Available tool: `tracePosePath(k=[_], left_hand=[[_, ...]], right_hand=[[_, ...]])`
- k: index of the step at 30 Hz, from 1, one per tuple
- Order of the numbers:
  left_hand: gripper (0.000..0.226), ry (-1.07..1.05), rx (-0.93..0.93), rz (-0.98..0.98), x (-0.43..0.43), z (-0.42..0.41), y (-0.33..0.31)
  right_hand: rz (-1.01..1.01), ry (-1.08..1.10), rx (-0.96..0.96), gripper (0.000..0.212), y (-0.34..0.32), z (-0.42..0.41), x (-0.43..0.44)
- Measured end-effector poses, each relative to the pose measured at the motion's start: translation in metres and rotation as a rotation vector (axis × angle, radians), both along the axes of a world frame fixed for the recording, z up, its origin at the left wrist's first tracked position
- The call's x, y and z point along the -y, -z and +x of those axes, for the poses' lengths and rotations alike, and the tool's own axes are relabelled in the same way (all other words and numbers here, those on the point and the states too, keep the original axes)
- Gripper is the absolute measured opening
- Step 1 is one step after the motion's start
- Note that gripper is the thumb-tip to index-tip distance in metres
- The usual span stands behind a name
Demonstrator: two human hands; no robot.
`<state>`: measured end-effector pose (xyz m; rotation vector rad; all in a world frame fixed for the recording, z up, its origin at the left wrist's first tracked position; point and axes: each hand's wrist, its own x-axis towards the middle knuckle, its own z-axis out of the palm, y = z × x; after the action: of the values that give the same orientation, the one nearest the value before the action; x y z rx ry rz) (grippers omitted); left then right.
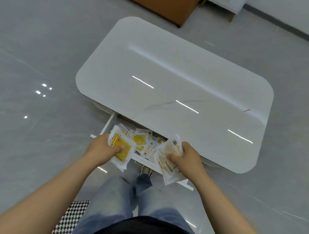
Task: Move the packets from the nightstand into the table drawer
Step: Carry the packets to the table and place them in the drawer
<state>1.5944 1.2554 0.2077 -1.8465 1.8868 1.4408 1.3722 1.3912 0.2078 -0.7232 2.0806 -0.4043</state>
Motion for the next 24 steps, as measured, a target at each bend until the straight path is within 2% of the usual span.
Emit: tracePosePath(k=[11,17,20,23,24], left_hand=[[0.023,0.033,0.165,0.125,0.064,-0.011,0.085],[0.025,0.059,0.167,0.166,0.095,-0.025,0.129],[0.017,0.14,0.185,0.148,0.107,-0.031,0.15],[0.019,0.226,0.244,0.109,0.117,-0.034,0.161],[0.027,0.25,0.263,0.094,0.121,-0.034,0.165]], right_hand=[[0.027,0.174,0.1,0.03,0.04,0.012,0.036],[0.059,0.308,0.143,0.027,0.077,0.024,0.047],[0.08,0.318,0.138,0.03,0.096,0.026,0.052],[0.11,0.324,0.14,0.034,0.112,0.028,0.059],[0.119,0.32,0.139,0.033,0.117,0.029,0.062]])
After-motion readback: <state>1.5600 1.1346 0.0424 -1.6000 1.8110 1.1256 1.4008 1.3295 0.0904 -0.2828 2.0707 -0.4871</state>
